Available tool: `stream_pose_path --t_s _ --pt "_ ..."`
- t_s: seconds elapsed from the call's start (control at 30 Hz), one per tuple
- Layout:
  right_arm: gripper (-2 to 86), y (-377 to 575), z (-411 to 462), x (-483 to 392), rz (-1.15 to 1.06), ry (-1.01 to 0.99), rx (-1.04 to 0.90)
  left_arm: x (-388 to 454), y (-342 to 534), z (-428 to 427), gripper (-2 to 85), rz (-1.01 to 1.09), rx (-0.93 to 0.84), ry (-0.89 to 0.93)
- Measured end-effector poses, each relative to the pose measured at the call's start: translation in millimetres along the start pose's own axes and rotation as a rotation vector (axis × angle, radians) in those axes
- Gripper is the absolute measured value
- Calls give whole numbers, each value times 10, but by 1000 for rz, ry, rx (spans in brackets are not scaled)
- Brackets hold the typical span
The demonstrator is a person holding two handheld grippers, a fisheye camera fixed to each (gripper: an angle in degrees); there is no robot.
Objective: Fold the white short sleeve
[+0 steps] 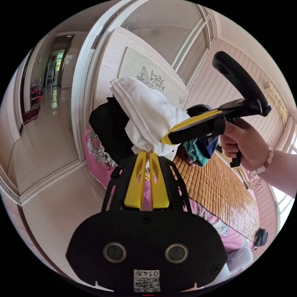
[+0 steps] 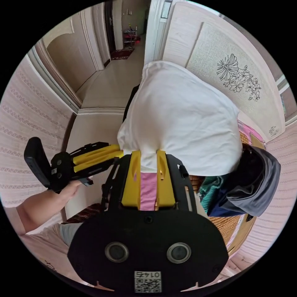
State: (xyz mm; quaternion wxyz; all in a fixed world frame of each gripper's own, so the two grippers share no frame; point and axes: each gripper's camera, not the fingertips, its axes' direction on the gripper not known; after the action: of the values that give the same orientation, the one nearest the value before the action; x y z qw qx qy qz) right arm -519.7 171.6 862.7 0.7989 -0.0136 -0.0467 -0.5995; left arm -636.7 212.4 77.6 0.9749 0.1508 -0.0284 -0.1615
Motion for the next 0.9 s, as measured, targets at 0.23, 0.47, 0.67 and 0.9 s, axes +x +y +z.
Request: stream_pose_path --t_s 0.23,0.47,0.67,0.9 --pt "3 791 -576 183 -98 44 170 314 24 -704 -10 64 177 144" --pt "1 2553 -1699 457 83 -173 495 1036 0 -1781 -10 211 302 411" --pt "0 4080 -1695 485 338 -234 503 1354 495 -2080 -10 250 210 416" --pt "-1 5442 -1958 768 593 -182 616 2122 133 -2018 -10 382 223 411"
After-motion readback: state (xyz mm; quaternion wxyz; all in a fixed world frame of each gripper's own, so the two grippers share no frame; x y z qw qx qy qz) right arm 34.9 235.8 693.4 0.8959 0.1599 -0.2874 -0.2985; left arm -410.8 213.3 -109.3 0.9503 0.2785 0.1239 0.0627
